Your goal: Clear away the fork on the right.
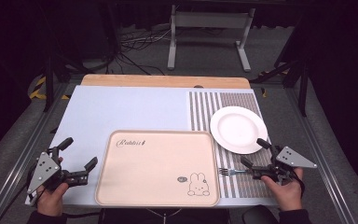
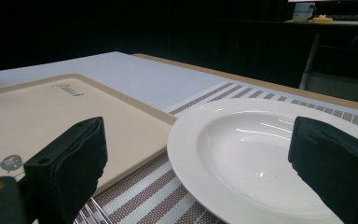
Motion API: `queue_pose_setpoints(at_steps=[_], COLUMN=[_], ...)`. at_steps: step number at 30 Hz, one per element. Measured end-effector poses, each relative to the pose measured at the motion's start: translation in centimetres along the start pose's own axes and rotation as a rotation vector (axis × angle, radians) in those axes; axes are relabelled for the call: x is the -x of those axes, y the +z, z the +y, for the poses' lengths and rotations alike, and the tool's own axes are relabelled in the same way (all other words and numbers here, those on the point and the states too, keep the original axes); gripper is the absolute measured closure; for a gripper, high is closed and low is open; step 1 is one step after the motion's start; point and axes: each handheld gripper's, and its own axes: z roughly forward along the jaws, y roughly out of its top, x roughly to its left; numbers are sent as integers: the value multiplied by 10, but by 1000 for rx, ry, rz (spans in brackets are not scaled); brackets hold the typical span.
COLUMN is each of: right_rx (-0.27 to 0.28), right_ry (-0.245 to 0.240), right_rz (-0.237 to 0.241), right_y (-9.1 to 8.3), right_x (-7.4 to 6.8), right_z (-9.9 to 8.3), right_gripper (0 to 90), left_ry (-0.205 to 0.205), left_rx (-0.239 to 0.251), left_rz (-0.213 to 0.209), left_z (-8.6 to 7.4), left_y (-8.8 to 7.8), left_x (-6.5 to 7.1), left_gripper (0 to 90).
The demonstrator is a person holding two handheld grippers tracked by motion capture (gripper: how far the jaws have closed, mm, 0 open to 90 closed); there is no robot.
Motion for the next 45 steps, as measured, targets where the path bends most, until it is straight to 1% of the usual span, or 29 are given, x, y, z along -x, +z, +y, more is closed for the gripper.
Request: queue_pose_setpoints(at_steps=[2,7,23,26,33,37,44,45], right_rx=[3,2,-4,1,-16,-13,-16,-24], right_ry=[12,7,15,13,4,-9,-2,0], right_rz=[3,9,12,20,33,61,77,82], right_y=[0,1,1,3,10,16,26,27], right_x=[-1,-2,-3,-4,-6,-4,-1,-1], right_z=[0,1,2,5,12,21,30,31], right_gripper=[54,54,66,64,58,54,45,44], left_ry=[1,1,1,-3,-5,-4,5,6], left_rx=[-2,0,-9,-10,-15,-14,-19,-20], left_rz=[1,3,6,7,10,14,14,13], left_z=[0,0,-1,-1,-1,-1,-1,-1], left_y=[0,0,1,1,1,1,1,1], left_x=[0,0,0,0,0,0,1,1], left_gripper=[4,4,4,4,4,4,4,4])
